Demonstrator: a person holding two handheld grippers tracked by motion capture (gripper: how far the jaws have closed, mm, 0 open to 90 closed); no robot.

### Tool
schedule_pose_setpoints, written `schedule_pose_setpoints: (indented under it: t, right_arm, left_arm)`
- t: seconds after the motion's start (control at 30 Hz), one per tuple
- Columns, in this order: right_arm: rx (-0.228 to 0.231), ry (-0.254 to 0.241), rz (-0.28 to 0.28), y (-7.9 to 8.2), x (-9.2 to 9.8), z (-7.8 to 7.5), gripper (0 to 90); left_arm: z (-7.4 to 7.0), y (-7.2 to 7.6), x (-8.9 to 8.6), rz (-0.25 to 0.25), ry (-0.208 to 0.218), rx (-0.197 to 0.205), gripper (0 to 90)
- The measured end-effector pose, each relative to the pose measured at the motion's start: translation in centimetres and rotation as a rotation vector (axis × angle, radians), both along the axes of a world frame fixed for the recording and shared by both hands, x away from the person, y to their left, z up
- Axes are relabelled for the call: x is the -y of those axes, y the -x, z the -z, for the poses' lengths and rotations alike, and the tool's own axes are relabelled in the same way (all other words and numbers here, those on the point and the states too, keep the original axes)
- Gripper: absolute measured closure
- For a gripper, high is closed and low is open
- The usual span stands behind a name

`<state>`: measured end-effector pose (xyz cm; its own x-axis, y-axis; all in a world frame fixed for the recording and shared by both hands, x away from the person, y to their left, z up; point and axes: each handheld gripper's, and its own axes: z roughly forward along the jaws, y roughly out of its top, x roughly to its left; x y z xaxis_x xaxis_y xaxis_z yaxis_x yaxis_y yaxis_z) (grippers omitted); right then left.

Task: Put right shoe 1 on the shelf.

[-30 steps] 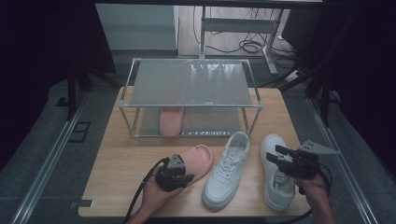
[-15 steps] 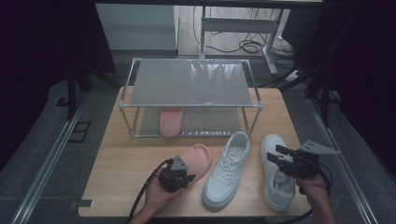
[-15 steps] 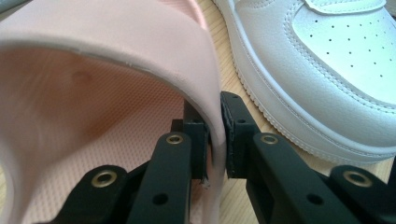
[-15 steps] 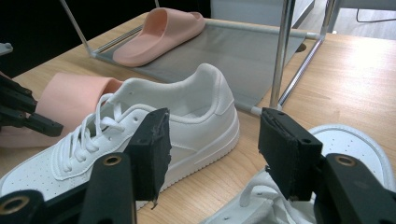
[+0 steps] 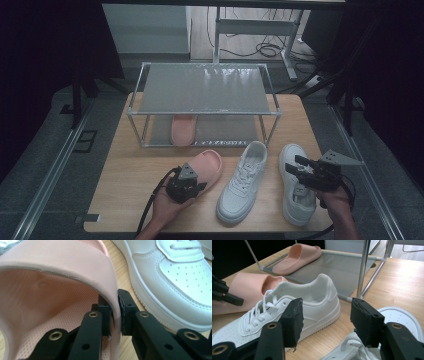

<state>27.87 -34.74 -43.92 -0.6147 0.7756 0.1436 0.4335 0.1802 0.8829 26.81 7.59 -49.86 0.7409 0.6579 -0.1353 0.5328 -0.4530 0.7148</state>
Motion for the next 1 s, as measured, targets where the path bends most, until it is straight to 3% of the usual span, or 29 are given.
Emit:
schedule_pose_setpoints:
  t: [1.0]
  right_arm:
    - [-0.002,0.000,-0.002,0.1,-0.1,0.0,44.2]
  left_arm:
    - [-3.2,-1.7,1.2,-0.042,0.031,0.052,81.4]
